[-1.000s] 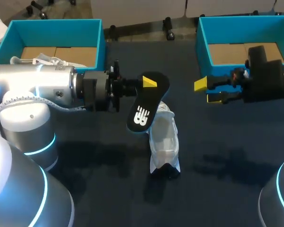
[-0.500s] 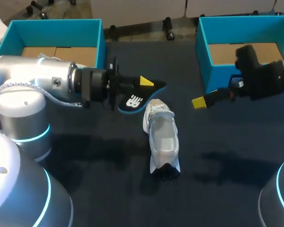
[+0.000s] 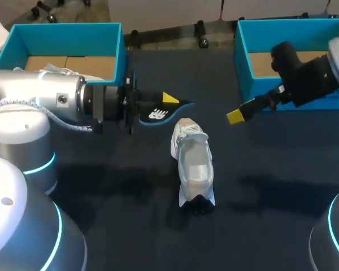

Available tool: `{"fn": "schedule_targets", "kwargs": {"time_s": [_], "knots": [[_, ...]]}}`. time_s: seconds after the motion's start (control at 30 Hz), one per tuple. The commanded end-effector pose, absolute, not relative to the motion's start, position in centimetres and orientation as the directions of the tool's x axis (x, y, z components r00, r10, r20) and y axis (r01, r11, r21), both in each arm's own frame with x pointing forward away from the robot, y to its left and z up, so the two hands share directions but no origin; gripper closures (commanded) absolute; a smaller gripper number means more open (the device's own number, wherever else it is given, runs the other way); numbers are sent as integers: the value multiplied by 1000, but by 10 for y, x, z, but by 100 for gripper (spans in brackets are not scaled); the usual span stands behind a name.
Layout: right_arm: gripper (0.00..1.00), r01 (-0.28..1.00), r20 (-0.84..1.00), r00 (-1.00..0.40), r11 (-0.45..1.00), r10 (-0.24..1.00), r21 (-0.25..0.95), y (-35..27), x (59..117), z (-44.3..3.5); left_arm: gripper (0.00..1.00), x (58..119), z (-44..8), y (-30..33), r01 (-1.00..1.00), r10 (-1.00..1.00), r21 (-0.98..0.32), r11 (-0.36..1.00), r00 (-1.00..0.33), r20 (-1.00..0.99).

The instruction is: Take the shoe out of the shoebox, open the shoe tongue, remove and reinsert the insole, then place the shoe into the shoebox

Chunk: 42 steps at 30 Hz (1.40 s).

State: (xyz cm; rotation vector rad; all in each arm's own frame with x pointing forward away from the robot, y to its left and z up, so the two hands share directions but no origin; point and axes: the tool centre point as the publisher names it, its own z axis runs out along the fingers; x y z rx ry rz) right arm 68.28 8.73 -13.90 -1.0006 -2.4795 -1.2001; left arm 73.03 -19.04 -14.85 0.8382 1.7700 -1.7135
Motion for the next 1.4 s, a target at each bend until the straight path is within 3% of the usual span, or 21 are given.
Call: {"fn": "schedule_targets", "kwargs": {"time_s": [0.03, 0.2, 0.8, 1.0, 1.4], "knots": [[0, 533, 311, -836, 537, 452, 654, 92, 689, -147, 100, 724, -156, -186, 746, 48, -666, 10, -666, -744], [0, 312, 140, -942, 644, 304, 699, 91, 694, -162, 100, 723, -162, -182, 737, 52, -675, 26, -675, -736], [0, 312, 140, -942, 644, 304, 699, 91, 694, -162, 100, 718, -178, -171, 695, 62, -719, 23, -719, -693], [0, 130, -109, -959, 745, 263, 655, 92, 692, -179, 100, 714, -181, -167, 685, 43, -728, 18, -728, -684], [0, 31, -174, -970, 795, 170, 606, 95, 698, -204, 100, 694, -199, -175, 655, 49, -756, 4, -755, -654]]}}
